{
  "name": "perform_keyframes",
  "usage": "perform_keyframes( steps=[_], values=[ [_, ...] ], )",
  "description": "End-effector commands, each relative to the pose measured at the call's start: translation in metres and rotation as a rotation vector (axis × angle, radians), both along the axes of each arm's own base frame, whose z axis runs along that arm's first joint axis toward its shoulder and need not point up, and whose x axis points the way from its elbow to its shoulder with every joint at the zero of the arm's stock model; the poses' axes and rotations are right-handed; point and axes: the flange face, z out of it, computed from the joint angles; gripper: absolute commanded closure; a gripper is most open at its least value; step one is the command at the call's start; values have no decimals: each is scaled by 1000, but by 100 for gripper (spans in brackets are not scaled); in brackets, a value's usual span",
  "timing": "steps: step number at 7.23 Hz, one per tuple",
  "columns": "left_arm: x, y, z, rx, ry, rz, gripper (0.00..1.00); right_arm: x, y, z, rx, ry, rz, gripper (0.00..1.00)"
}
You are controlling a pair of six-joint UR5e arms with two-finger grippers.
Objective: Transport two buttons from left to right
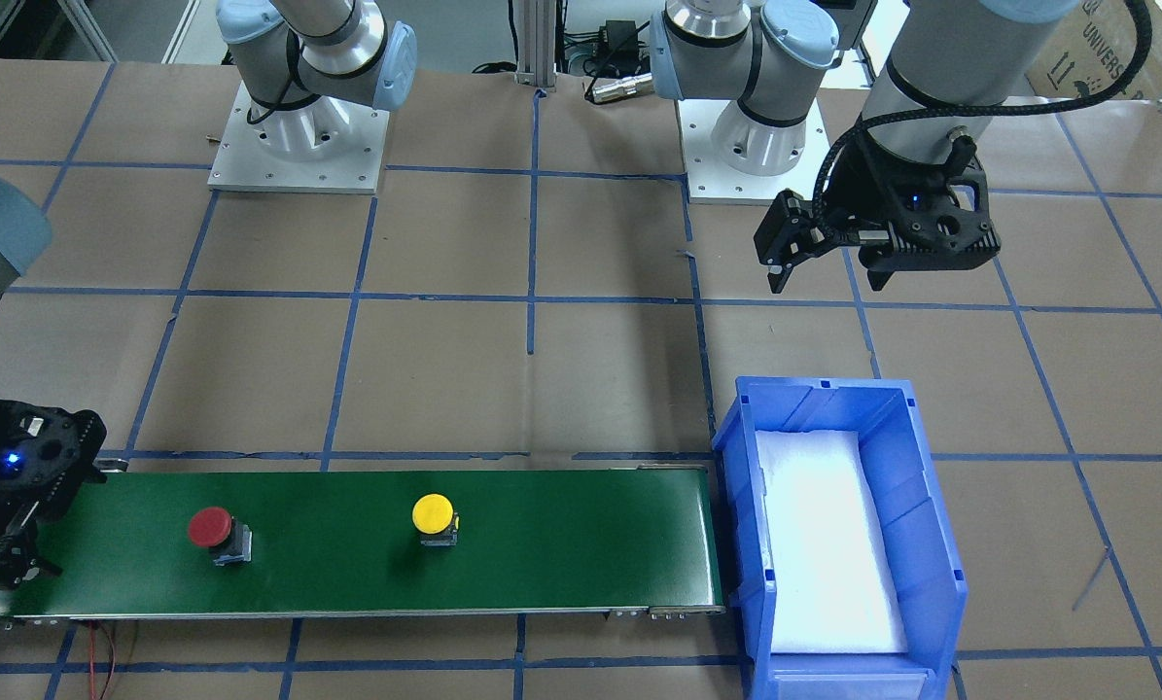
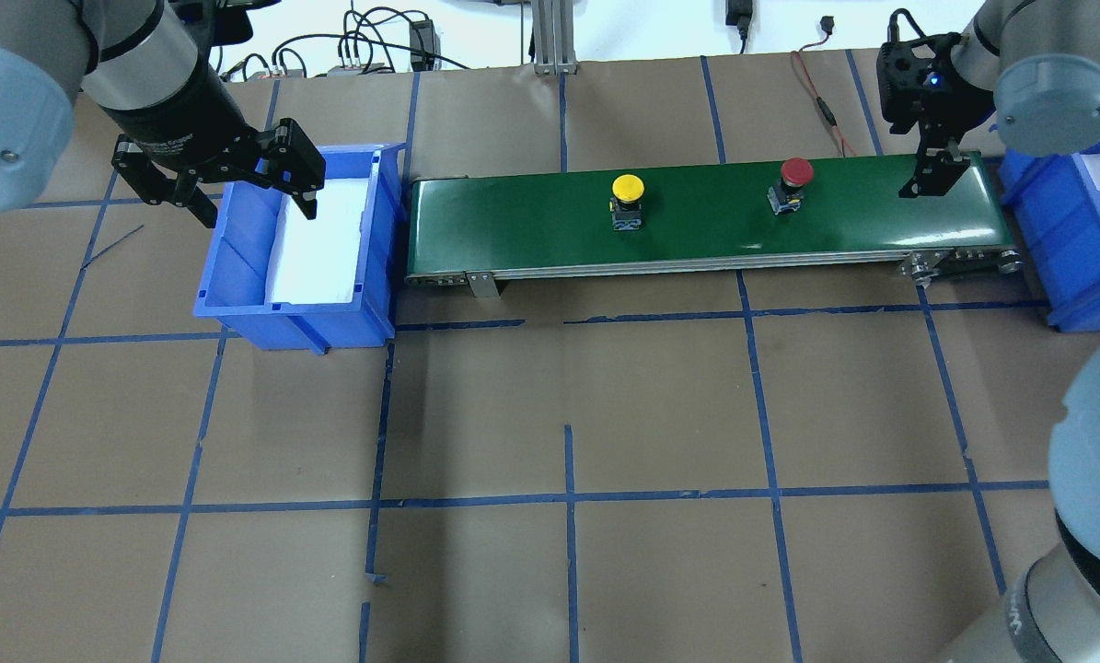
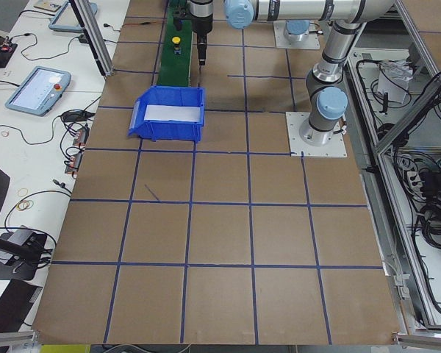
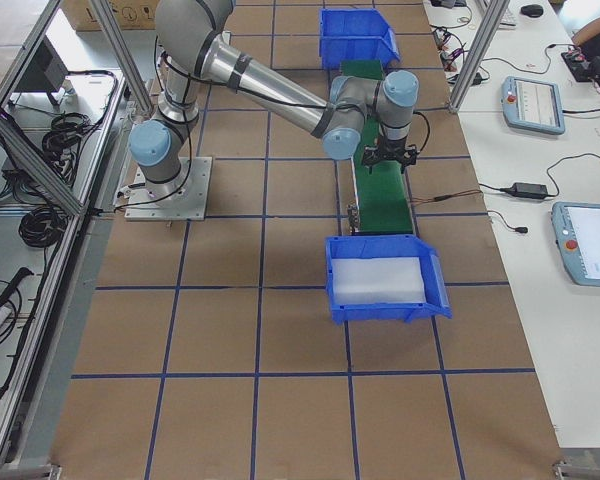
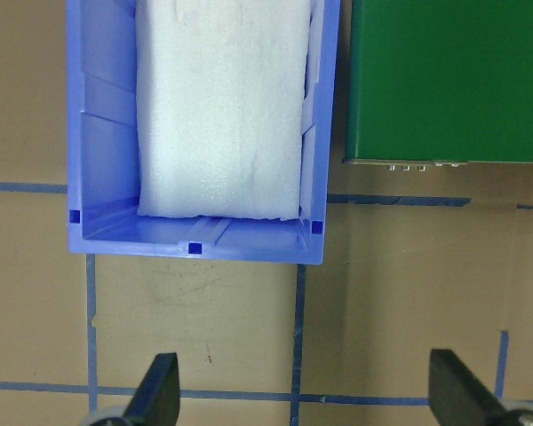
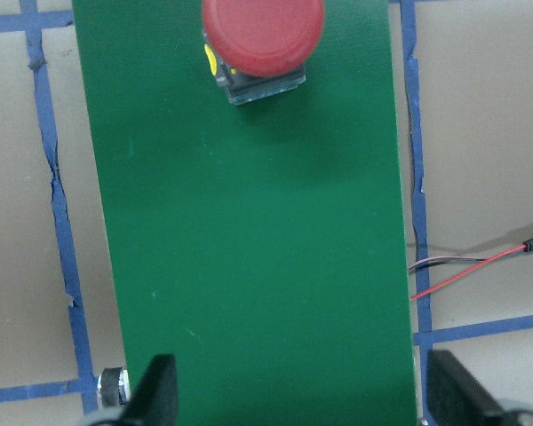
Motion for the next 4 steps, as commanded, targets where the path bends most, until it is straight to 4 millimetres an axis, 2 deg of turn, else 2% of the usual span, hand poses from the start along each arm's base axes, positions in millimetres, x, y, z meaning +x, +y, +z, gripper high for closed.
perform_keyframes(
  steps=[1, 4],
  values=[
    [0, 0, -1, 1, 0, 0, 0, 0, -1, -1, 2, 1, 1, 1],
    [0, 0, 0, 0, 0, 0, 0, -2, -2, -7, 12, 7, 21, 1]
  ],
)
